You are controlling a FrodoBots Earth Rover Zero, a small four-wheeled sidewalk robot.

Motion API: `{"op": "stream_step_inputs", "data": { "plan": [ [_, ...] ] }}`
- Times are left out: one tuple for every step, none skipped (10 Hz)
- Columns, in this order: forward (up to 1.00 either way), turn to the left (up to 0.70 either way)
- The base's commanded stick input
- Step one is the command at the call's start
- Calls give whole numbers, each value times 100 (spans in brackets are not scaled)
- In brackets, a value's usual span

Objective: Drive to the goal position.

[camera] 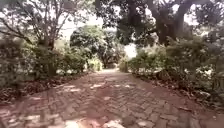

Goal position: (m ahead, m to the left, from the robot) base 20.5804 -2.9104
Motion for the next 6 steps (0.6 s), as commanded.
{"op": "stream_step_inputs", "data": {
  "plan": [
    [70, 0],
    [70, 0],
    [70, 0],
    [70, 0],
    [70, 0],
    [70, 0]
  ]
}}
